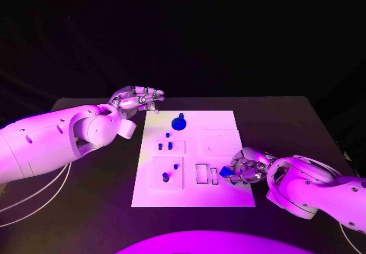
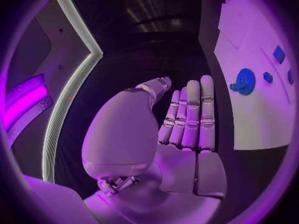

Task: Assemble the parts on the task board

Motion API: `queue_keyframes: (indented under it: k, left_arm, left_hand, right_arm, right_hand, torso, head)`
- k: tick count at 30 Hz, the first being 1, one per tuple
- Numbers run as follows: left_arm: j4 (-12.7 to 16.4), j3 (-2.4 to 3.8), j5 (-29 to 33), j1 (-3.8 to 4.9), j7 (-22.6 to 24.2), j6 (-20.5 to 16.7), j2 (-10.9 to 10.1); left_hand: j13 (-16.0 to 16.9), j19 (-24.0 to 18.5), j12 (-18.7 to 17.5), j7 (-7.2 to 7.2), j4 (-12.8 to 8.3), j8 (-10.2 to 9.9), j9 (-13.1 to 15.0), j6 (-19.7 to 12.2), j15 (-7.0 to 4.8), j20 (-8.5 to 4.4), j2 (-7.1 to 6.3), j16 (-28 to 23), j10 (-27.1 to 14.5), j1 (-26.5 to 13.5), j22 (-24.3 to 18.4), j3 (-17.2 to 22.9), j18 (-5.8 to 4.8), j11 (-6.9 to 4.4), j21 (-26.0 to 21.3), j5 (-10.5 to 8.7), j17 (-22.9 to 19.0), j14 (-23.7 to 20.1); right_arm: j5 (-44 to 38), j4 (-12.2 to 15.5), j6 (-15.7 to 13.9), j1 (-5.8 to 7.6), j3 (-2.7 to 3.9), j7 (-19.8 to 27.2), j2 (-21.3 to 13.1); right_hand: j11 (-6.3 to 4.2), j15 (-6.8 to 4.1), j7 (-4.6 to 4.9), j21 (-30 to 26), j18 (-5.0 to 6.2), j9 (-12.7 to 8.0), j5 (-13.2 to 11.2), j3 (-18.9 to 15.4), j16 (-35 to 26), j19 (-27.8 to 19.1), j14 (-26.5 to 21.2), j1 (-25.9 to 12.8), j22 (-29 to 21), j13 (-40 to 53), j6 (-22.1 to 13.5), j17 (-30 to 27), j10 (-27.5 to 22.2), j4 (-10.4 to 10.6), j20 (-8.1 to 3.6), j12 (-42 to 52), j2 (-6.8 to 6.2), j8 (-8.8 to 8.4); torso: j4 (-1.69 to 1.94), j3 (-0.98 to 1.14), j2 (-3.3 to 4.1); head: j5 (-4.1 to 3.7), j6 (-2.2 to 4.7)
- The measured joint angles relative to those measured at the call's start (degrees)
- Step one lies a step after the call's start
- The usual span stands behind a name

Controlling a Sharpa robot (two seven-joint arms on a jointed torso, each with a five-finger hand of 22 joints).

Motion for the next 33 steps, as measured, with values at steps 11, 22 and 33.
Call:
queue_keyframes:
  k: [11, 22, 33]
  left_arm:
    - [0.0, 0.00, 0.0, 0.00, 0.0, 0.0, 0.1]
    - [0.0, 0.00, 0.0, 0.00, 0.0, 0.0, 0.2]
    - [0.1, 0.00, 0.0, 0.00, 0.0, 0.0, 0.1]
  left_hand:
    - [0.0, 0.0, 0.0, 0.00, 0.0, 0.2, 0.0, 0.0, 0.08, 0.00, 0.00, 0.0, 0.0, 0.0, 0.0, 0.0, 0.00, 0.00, -0.2, 0.00, 0.0, -0.1]
    - [0.0, 0.0, 0.0, 0.00, 0.2, 0.2, 0.0, 0.0, 0.08, 0.00, 0.00, 0.0, -0.2, 0.0, -0.1, -0.2, 0.00, -0.21, -0.2, 0.00, 0.0, -0.1]
    - [0.0, 0.0, 0.0, 0.00, 0.2, 0.2, 0.0, 0.0, 0.08, 0.00, 0.00, 0.0, -0.2, 0.0, -0.1, -0.2, 0.00, -0.21, -0.2, 0.00, 0.0, -0.1]
  right_arm:
    - [4.5, 2.6, -2.1, 3.74, 0.18, -0.4, 0.2]
    - [8.4, 1.1, -2.3, 3.26, 0.14, -0.5, 5.2]
    - [8.6, -1.3, -1.2, 2.07, 0.09, -1.2, 8.4]
  right_hand:
    - [-0.22, 0.00, 0.42, 1.5, -0.68, -0.4, 0.0, 0.3, 0.3, 0.0, 0.0, -1.8, 0.0, 1.1, 0.4, 0.0, 0.8, 0.0, 0.00, 1.1, 0.94, -0.04]
    - [-0.60, -0.41, 0.35, 2.3, -0.91, -0.5, -1.5, 0.6, 0.9, 0.0, 0.0, -6.9, 0.0, 1.1, 1.5, 0.0, 2.0, 0.1, -0.42, 2.4, 2.13, -0.06]
    - [-0.91, -0.83, -0.19, 3.9, -0.91, -0.6, -2.6, 0.6, 1.6, 0.0, 0.0, -9.3, 0.0, 1.1, 2.7, 0.0, 3.4, 0.1, -0.41, 4.4, 3.08, 0.55]
  torso:
    - [-0.01, -0.06, -0.04]
    - [0.05, -0.09, 0.02]
    - [0.06, -0.04, 0.05]
  head:
    - [-0.03, 0.08]
    - [0.02, -0.02]
    - [0.21, -0.32]
